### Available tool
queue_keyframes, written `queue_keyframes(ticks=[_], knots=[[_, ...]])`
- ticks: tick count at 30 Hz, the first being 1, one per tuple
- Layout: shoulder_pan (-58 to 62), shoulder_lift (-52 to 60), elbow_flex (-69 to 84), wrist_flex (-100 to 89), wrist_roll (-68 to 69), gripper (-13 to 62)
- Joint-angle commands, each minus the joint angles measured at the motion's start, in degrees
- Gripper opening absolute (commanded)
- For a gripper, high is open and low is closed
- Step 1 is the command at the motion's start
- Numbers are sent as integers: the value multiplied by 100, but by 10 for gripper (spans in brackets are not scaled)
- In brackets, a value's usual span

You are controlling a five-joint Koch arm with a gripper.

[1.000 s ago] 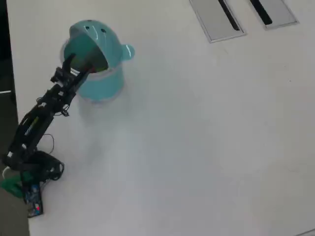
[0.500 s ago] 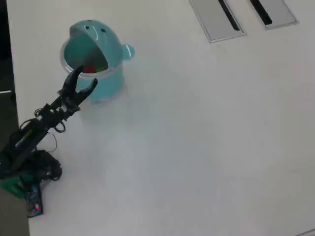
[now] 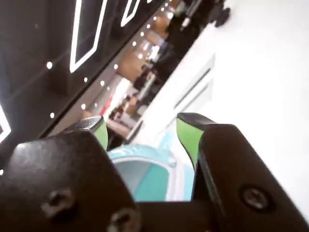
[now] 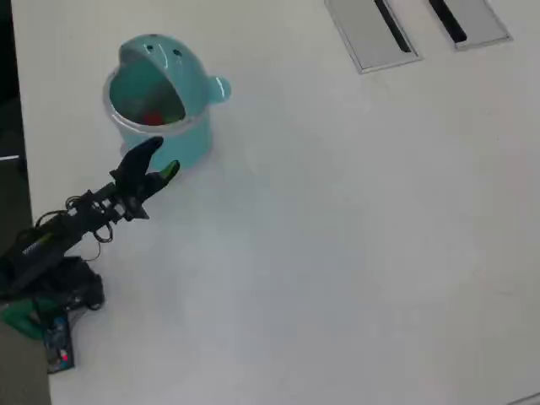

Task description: Grasp RGB lego blocks and put them in the bin one by one.

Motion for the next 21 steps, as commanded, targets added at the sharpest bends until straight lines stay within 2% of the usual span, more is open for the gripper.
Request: queue_keyframes(ticks=[1, 10, 21], knots=[[229, 413, -105, -448, 387, 262], [914, 439, 202, -510, 1529, 262], [1512, 439, 1863, -2646, 1767, 262]])
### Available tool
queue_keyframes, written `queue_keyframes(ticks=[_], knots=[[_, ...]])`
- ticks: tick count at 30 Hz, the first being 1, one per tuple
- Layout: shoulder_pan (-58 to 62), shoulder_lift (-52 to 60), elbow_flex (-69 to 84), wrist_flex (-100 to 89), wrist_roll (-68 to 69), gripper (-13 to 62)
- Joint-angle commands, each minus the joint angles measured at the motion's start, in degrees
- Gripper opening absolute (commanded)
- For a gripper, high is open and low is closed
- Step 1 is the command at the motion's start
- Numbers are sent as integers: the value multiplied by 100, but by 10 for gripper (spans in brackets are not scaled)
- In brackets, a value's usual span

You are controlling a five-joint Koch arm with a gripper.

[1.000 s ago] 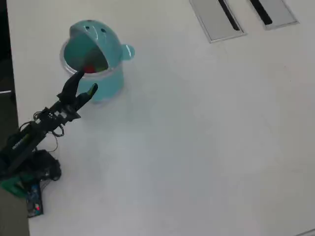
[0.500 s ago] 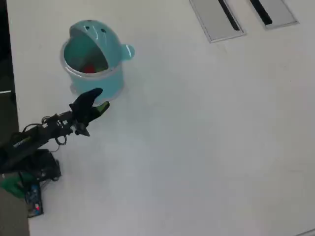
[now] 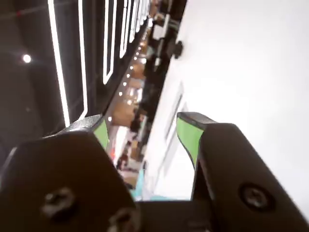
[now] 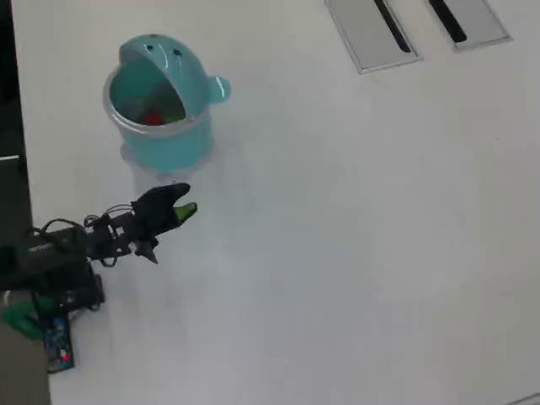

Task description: Grasp RGB lego blocks and put them in the bin one by one.

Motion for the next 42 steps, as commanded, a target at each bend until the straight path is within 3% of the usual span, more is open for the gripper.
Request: queue_keyframes(ticks=[1, 23, 34, 42], knots=[[105, 439, -26, -1063, 132, 262], [501, 422, 3023, -3533, 132, 264], [501, 413, 3911, -3806, 237, 287], [571, 396, 3929, -3155, 378, 342]])
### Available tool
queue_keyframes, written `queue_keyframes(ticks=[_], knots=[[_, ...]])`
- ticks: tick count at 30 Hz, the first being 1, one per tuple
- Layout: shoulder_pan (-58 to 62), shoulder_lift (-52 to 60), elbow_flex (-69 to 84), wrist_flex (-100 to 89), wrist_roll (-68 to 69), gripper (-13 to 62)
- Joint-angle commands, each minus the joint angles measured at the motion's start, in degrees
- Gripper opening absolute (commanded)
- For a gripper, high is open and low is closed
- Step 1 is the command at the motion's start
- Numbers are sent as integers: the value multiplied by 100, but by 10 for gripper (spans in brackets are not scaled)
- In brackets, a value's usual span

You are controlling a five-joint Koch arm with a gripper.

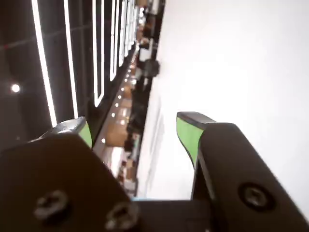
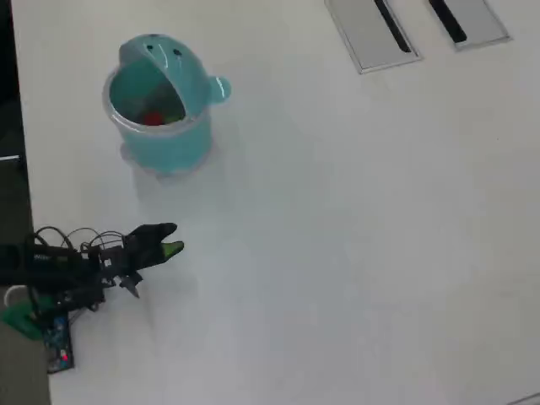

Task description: Grasp RGB lego blocks and put them in the bin one by one.

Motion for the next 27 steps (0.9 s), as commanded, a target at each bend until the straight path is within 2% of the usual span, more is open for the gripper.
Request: queue_keyframes(ticks=[1, 15, 27], knots=[[9, 396, 413, -62, 141, 345], [-18, 387, 413, 1837, 141, 345], [44, 343, 413, 2531, 457, 344]])
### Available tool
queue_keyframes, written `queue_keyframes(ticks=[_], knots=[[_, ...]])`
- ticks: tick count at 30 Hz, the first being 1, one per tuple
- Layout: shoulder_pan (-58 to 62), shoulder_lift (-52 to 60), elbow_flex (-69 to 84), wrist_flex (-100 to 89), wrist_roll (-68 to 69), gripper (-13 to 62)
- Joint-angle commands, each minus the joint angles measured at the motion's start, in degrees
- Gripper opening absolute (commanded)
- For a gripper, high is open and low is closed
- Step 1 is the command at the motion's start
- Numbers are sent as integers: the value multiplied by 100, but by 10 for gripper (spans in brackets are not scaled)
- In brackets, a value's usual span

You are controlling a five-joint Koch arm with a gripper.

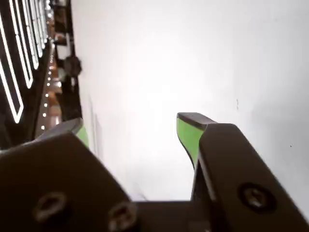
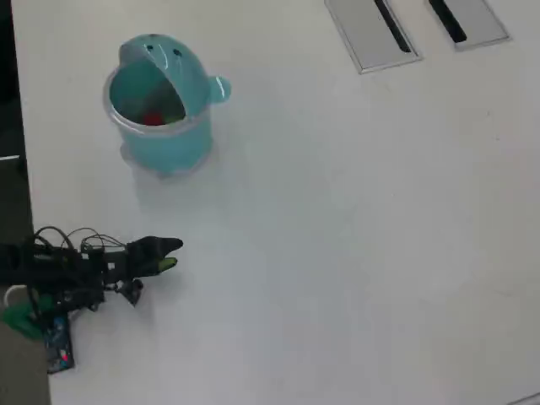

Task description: Grasp RGB lego blocks and put them in the bin one by one.

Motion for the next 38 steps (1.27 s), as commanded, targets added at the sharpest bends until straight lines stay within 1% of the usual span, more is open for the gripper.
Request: queue_keyframes(ticks=[1, 16, 38], knots=[[-9, 343, 413, 132, 114, 344], [-246, 325, 413, 580, 193, 345], [-246, 325, 413, 589, 193, 345]])
